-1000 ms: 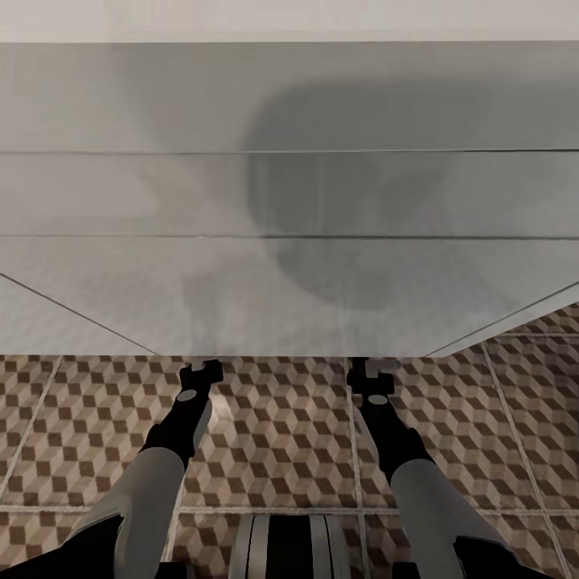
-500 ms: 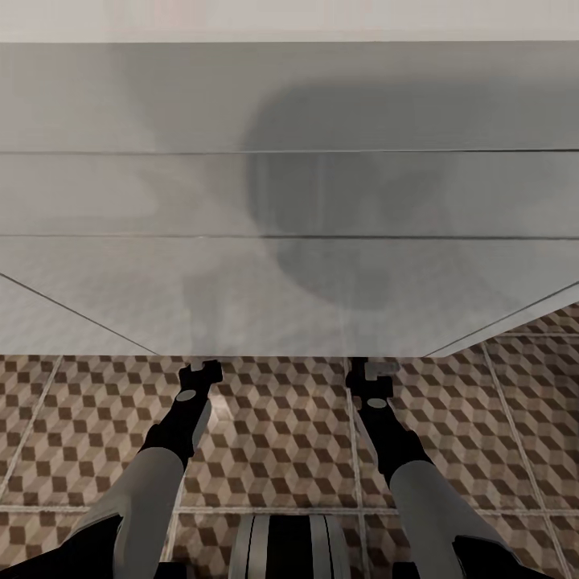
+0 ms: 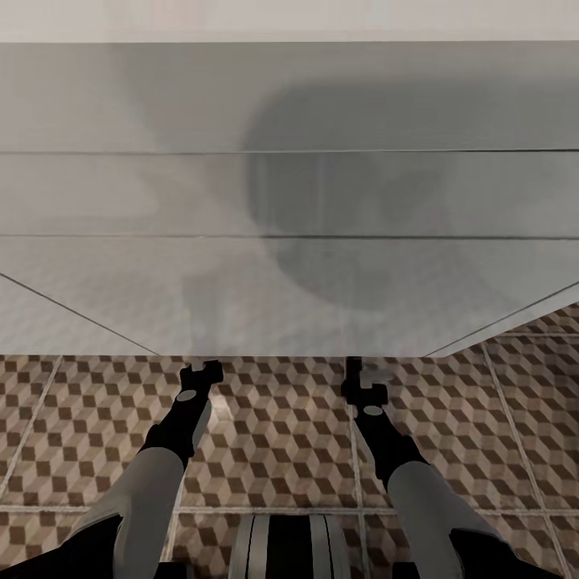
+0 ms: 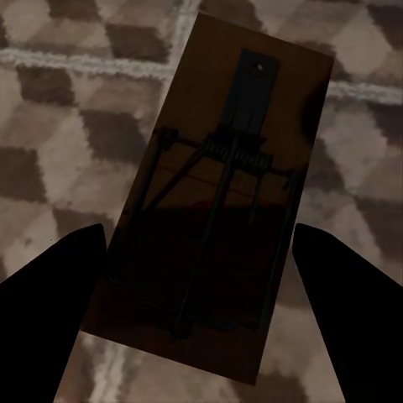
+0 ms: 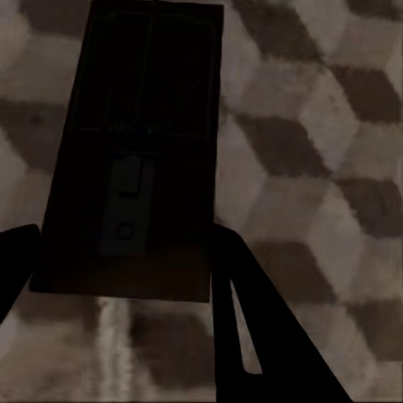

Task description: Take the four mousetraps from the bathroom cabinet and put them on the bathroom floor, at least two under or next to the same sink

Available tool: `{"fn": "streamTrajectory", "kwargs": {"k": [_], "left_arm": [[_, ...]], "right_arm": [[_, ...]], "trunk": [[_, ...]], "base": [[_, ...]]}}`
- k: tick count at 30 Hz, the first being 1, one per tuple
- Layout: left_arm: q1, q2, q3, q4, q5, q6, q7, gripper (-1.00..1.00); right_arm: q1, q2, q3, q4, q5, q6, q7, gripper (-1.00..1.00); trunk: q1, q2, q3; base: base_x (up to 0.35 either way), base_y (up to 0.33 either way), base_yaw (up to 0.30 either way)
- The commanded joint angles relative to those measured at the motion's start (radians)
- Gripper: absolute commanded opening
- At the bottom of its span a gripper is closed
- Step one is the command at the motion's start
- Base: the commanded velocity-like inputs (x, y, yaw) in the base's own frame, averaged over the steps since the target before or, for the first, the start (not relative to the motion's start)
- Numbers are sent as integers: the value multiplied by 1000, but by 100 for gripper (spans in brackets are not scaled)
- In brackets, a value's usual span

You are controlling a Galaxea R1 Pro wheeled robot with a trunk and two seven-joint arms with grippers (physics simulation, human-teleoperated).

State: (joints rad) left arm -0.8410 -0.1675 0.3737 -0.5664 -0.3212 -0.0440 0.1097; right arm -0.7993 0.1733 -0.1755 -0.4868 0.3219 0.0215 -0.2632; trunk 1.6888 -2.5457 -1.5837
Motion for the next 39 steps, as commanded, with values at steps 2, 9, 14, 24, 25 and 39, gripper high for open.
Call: {"fn": "streamTrajectory", "kwargs": {"k": [2, 9, 14, 24, 25, 39], "left_arm": [[-1, -1, 6, 2, -10, -4, -1, -100], [-1, 0, 6, 32, -10, -7, -1, -100], [0, -1, 7, 58, -11, -9, -1, -100], [0, -1, 7, 67, -10, -10, -1, -100], [-1, -1, 7, 68, -10, -10, -1, -100], [-1, -1, 6, 84, -8, -10, -1, -100]], "right_arm": [[-31, 1, -7, 78, 8, -7, 0, -100], [-89, 1, -11, 214, 5, -77, 1, -100], [-94, -1, -12, 229, 4, -88, 2, -100], [-108, -1, -14, 240, 1, -116, 2, -100], [-110, -1, -14, 241, 1, -121, 2, -100], [-173, -6, -15, 314, -16, -149, 3, -100]], "trunk": [[0, 0, -1], [0, 0, -1], [0, 0, -1], [0, 0, -1], [0, 0, -1], [0, 0, -1]], "base": [[0, 0, 0], [0, 0, 0], [0, 0, 0], [0, 0, 0], [0, 0, 0], [0, 0, 0]]}}
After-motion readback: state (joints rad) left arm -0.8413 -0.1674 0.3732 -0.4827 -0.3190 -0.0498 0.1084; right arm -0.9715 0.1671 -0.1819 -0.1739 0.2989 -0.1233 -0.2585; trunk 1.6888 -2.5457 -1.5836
